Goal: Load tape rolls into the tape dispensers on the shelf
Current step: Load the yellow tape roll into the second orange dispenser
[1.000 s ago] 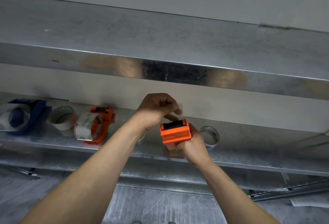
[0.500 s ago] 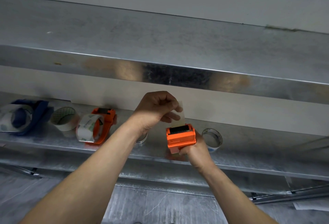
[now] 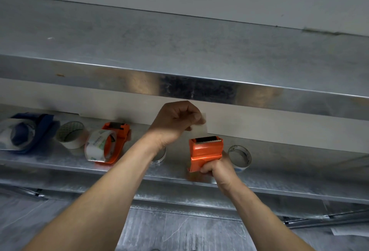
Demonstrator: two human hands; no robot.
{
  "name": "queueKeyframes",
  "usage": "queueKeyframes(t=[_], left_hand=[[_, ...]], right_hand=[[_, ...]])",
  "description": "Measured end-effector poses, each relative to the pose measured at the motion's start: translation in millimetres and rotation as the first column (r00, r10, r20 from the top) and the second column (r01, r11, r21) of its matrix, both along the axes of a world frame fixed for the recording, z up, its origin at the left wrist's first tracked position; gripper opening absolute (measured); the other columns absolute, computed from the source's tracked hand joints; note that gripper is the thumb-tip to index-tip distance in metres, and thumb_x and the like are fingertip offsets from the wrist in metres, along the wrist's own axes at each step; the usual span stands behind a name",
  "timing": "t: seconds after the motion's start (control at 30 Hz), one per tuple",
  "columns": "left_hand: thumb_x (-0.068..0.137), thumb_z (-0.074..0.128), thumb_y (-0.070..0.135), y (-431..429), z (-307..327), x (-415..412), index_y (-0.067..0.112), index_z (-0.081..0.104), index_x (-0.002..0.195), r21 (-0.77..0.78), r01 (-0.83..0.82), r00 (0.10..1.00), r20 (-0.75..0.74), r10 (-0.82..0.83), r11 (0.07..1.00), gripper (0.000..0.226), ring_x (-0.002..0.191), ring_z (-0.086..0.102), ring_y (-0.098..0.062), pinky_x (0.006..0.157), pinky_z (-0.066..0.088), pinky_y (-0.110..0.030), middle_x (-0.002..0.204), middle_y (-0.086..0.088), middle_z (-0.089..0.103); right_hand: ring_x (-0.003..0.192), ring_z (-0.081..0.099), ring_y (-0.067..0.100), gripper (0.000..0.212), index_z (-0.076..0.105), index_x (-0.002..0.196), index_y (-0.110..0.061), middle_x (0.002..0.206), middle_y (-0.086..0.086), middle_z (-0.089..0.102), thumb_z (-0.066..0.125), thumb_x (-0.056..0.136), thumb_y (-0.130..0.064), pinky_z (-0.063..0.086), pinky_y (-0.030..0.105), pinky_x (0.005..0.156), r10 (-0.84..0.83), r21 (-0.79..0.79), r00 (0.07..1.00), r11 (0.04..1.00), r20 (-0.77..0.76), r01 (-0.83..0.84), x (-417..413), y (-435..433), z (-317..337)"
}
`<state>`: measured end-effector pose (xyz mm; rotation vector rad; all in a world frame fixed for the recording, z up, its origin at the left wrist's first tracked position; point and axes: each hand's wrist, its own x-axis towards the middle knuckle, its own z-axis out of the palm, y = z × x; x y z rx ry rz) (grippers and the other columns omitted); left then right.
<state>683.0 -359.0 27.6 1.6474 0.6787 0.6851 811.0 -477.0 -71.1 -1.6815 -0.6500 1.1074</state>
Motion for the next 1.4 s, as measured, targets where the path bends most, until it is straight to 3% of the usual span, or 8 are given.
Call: queueKeyframes(t=[0.2,0.37,0.5,0.83,1.1,1.23,1.3,1.4], left_hand=[[0.094,0.059,0.007,-2,3,5,0.006,0.069,0.087,-0.018,0.048,0.998,-0.026,-0.049,0.999,0.012,0.079,0.074,-0.022,0.076,0.059,-0.04,0.09,-0.003,0.076],[0.094,0.058,0.006,-1,10,5,0.006,0.069,0.088,-0.008,0.075,0.997,-0.029,-0.075,0.997,0.013,0.079,0.075,-0.021,0.074,0.059,-0.036,0.091,-0.002,0.076],[0.095,0.058,0.006,-1,9,5,0.002,0.069,0.091,-0.001,0.07,0.997,-0.036,-0.07,0.998,0.013,0.079,0.074,-0.022,0.074,0.059,-0.036,0.091,-0.003,0.077],[0.093,0.06,0.006,-4,9,2,0.01,0.07,0.085,0.031,0.044,0.997,-0.058,-0.042,0.999,0.014,0.078,0.075,-0.018,0.073,0.06,-0.036,0.088,0.002,0.077],[0.089,0.066,0.005,-10,3,2,0.006,0.073,0.087,0.115,-0.008,0.999,-0.044,0.013,0.993,0.008,0.081,0.073,-0.015,0.076,0.058,-0.028,0.09,-0.004,0.076],[0.087,0.07,0.014,-15,-2,3,0.013,0.076,0.089,0.245,0.004,0.994,-0.106,0.023,0.97,0.006,0.09,0.069,-0.008,0.085,0.054,-0.026,0.092,0.004,0.076],[0.085,0.072,0.012,-19,-6,4,0.016,0.076,0.086,0.273,0.004,0.993,-0.112,0.027,0.962,0.006,0.096,0.067,-0.005,0.088,0.05,-0.023,0.098,0.006,0.075],[0.081,0.074,0.015,-22,-18,4,0.018,0.077,0.082,0.392,0.045,0.988,-0.152,0.016,0.919,0.005,0.107,0.061,-0.007,0.091,0.048,-0.026,0.112,0.007,0.068]], right_hand=[[0.059,0.056,0.005,0.048,0.056,0.084,-0.014,0.066,-0.01,0.063,0.063,0.038,-0.006,0.042,0.021,0.055,0.081,0.001,0.98,0.997,0.18,-0.083,1,8,7],[0.053,0.056,-0.001,0.041,0.055,0.076,-0.016,0.056,-0.013,0.062,0.061,0.039,0.001,0.044,0.019,0.05,0.013,0.047,0.997,0.999,0.073,-0.016,3,7,9],[0.056,0.055,0.003,0.039,0.054,0.072,-0.019,0.056,-0.011,0.061,0.063,0.039,0.001,0.044,0.027,0.057,0.02,0.026,0.998,0.999,0.066,-0.022,4,6,7],[0.042,0.051,-0.003,0.04,0.051,0.068,-0.015,0.045,-0.012,0.055,0.06,0.059,0.023,0.041,0.015,0.04,0.057,-0.04,0.994,0.998,0.096,-0.054,1,0,16],[0.063,0.059,0.02,0.025,0.057,0.063,-0.018,0.054,-0.003,0.061,0.065,0.044,-0.003,0.049,0.038,0.06,0.041,-0.193,0.994,0.981,0.101,-0.021,-4,3,14],[0.066,0.06,0.022,0.012,0.06,0.054,-0.013,0.052,0.0,0.062,0.06,0.045,-0.004,0.044,0.027,0.055,0.001,-0.241,0.999,0.97,0.054,0.012,-9,5,25],[0.066,0.058,0.023,0.02,0.058,0.047,-0.013,0.054,0.003,0.061,0.059,0.057,0.004,0.04,0.025,0.053,-0.022,-0.276,1.0,0.961,0.009,0.024,-9,5,31],[0.068,0.06,0.03,0.024,0.06,0.046,-0.012,0.062,0.011,0.063,0.059,0.06,0.007,0.047,0.028,0.058,-0.074,-0.347,0.993,0.937,-0.094,0.037,-7,7,36]])
